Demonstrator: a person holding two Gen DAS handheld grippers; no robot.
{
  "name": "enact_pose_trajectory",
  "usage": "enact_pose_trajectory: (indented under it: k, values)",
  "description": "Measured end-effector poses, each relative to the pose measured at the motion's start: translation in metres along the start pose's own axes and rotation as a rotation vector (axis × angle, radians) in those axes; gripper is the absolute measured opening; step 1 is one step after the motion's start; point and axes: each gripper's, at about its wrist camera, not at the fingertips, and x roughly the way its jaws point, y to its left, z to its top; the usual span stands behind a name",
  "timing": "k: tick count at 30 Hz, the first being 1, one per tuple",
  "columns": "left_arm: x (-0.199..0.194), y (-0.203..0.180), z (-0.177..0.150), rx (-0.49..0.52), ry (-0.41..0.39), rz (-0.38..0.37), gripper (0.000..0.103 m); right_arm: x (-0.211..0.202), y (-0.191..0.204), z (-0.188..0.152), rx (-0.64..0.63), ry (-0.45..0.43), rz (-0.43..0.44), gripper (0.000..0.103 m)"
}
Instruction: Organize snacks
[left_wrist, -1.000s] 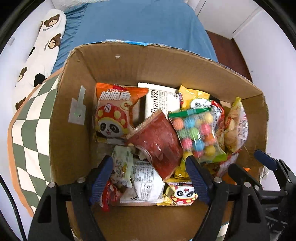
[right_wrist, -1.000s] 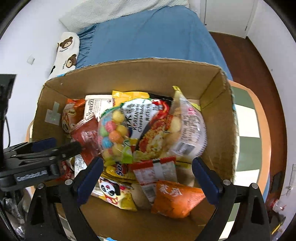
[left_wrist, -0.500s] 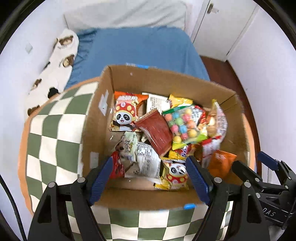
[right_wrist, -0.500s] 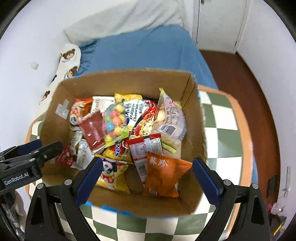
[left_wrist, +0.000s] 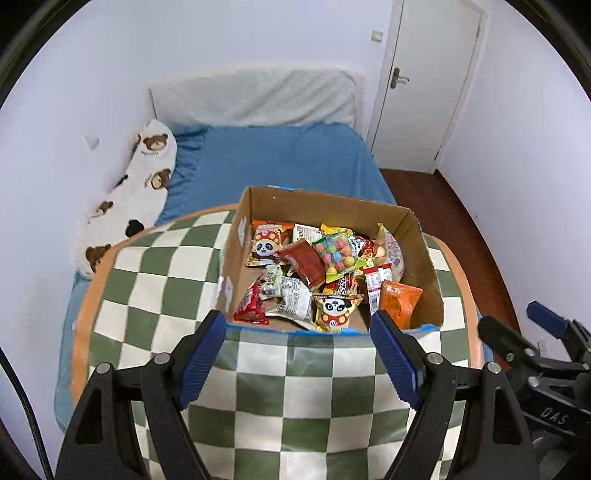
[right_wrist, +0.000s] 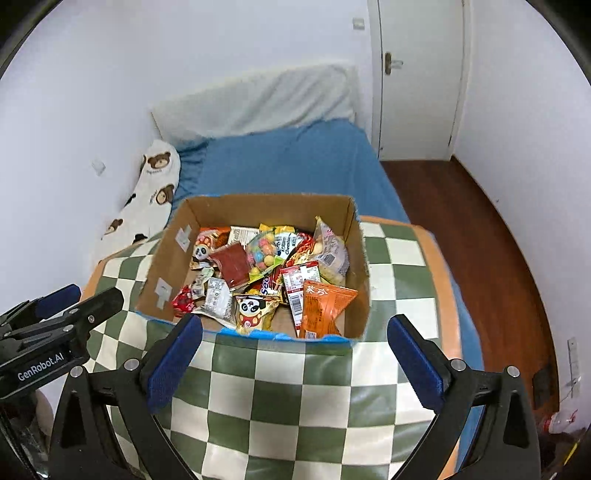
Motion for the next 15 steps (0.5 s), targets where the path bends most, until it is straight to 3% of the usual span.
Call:
enact_pose_trajectory:
  k: [15]
  values:
    - [-0.091, -0.005, -0.043, 0.067, -0.117, 0.036, 0.080, -0.124, 0.011, -0.044, -0.007, -0.172, -0.055, 0.103]
